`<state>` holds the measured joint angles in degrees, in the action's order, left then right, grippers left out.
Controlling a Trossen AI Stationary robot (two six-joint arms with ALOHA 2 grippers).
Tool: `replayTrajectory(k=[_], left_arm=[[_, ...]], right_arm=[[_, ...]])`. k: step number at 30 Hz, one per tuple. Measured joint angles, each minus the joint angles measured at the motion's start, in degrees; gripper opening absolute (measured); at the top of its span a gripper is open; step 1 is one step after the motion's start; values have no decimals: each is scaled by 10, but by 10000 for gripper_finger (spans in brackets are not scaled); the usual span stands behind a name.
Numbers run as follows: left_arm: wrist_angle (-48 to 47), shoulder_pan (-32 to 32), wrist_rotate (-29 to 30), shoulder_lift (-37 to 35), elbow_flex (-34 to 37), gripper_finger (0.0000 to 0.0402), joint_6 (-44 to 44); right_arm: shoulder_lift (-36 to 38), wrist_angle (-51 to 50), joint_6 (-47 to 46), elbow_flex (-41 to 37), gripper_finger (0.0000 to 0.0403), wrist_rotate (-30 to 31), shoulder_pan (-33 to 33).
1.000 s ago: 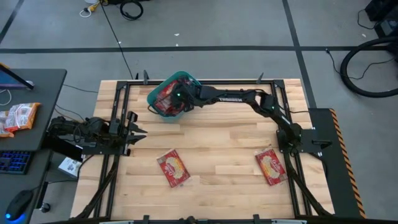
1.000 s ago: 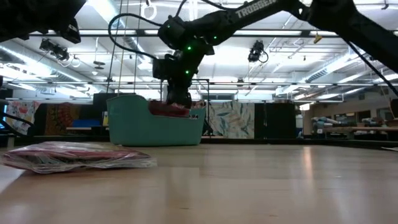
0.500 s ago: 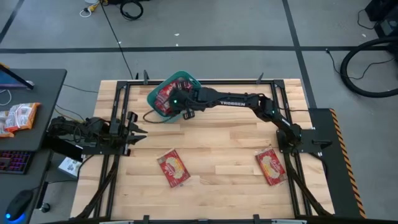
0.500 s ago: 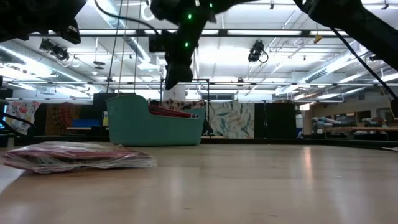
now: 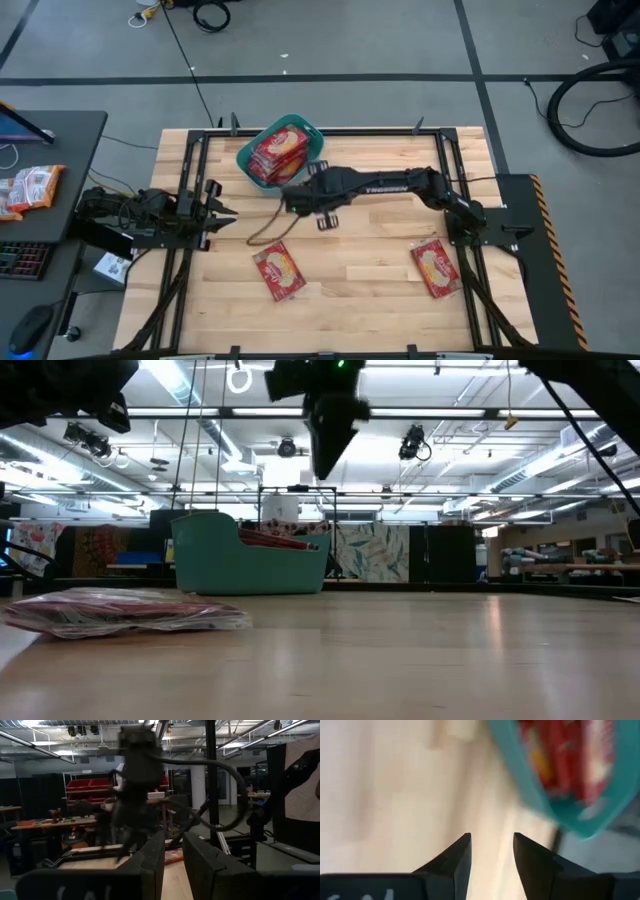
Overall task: Sort popcorn bags into baskets
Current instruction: Put the red popcorn bag into the green bin
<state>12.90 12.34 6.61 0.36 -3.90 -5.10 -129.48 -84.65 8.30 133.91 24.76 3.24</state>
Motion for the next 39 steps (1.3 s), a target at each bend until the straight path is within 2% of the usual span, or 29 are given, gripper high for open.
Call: replayTrajectory(k=[4,9,16,21,29,33,39], left_arm=[[-2,0,0,0,0,73,0],[-3,0,0,0,0,73,1],[-4,0,0,0,0,73,6],[-4,0,0,0,0,73,15],[-4,0,1,0,0,73,12],[-4,0,2,0,0,73,12],[-3,0,2,0,0,73,14]], right_arm=[[4,-53,-76,0,150,-78,37],[10,-54,-118,-28,150,-186,87],[11,-54,-174,-105,150,-234,134],[39,-53,-200,-213,150,-268,152],[160,-46,-301,-437,146,-325,170],[220,17,-363,-559,146,-359,178],[273,130,-398,-713,146,-423,190]])
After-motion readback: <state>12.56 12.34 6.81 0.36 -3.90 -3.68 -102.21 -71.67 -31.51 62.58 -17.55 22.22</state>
